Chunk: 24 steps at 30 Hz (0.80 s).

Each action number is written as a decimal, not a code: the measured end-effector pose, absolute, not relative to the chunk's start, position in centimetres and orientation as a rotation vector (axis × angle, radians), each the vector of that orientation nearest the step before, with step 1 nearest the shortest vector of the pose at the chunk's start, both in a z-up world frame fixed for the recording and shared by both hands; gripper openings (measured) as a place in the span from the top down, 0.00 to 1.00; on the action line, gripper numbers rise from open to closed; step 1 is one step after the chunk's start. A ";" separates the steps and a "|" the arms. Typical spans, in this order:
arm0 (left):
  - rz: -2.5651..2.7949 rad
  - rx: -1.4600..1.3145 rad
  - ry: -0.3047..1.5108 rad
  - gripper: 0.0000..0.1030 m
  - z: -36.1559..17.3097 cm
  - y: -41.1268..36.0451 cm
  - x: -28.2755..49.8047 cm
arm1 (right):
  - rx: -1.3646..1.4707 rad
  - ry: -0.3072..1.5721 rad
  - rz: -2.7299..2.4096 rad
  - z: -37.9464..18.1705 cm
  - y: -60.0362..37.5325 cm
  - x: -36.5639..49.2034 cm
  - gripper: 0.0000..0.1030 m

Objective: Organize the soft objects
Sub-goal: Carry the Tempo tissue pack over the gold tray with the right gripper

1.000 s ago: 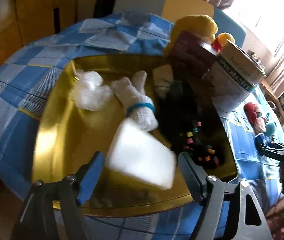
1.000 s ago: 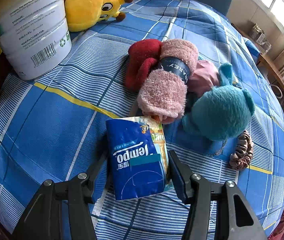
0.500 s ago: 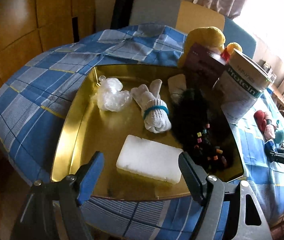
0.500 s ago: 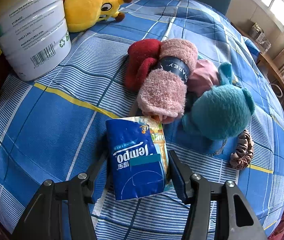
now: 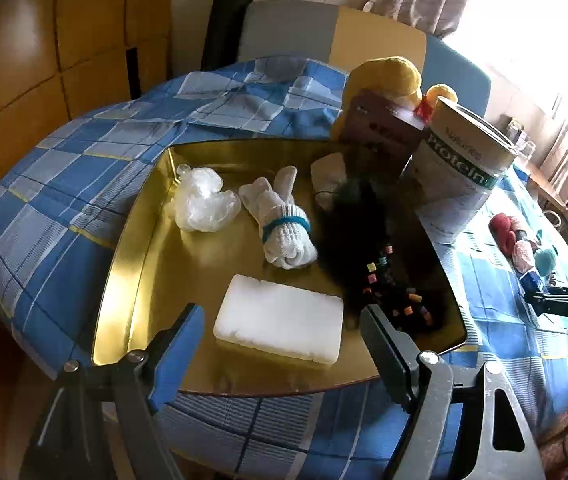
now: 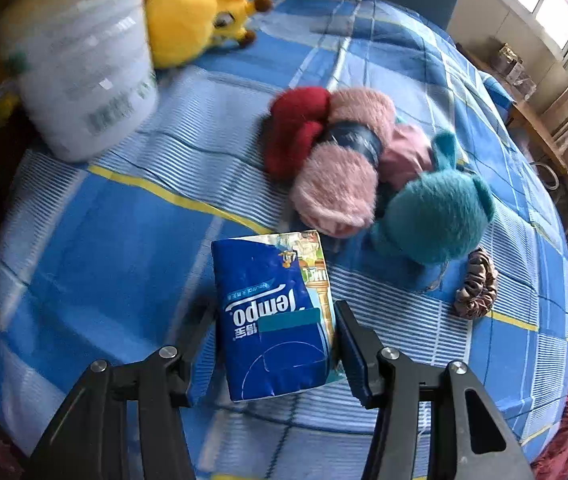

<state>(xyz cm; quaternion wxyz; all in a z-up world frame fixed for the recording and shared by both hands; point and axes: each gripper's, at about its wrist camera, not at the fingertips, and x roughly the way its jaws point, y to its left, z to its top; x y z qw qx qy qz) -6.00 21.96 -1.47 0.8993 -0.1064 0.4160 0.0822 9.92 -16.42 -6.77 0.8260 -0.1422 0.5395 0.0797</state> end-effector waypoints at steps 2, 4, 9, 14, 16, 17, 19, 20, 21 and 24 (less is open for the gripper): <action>0.164 -0.228 0.859 0.22 -1.6 22.1 -6.0 | -0.283 1.123 0.192 -5.4 -16.1 9.5 0.47; 0.173 -0.229 0.857 0.22 -1.7 22.1 -6.0 | -0.268 1.103 0.204 -4.1 -15.8 9.4 0.47; 0.123 -0.238 0.859 0.22 -1.9 22.0 -5.9 | -0.167 1.081 0.174 -1.4 -16.2 10.8 0.47; 0.088 -0.226 0.857 0.22 -1.9 21.5 -5.9 | -0.085 1.030 0.138 1.4 -16.1 13.6 0.47; 0.072 -0.231 0.861 0.22 -2.0 21.4 -5.9 | -0.071 1.026 0.107 2.2 -15.9 15.1 0.47; 0.065 -0.231 0.862 0.22 -2.0 21.3 -5.9 | -0.069 1.023 0.089 2.4 -15.8 16.1 0.47; 0.052 -0.225 0.861 0.22 -2.0 21.1 -6.0 | -0.054 1.025 0.042 2.9 -15.5 18.1 0.47; 0.047 -0.222 0.859 0.22 -2.0 21.0 -6.1 | -0.041 1.031 0.019 3.1 -15.4 19.1 0.47; 0.043 -0.219 0.857 0.22 -2.0 20.9 -6.1 | -0.024 1.034 0.000 3.4 -15.3 20.2 0.47; 0.038 -0.214 0.849 0.22 -1.8 21.0 -6.2 | 0.018 1.025 -0.031 4.6 -14.3 23.1 0.47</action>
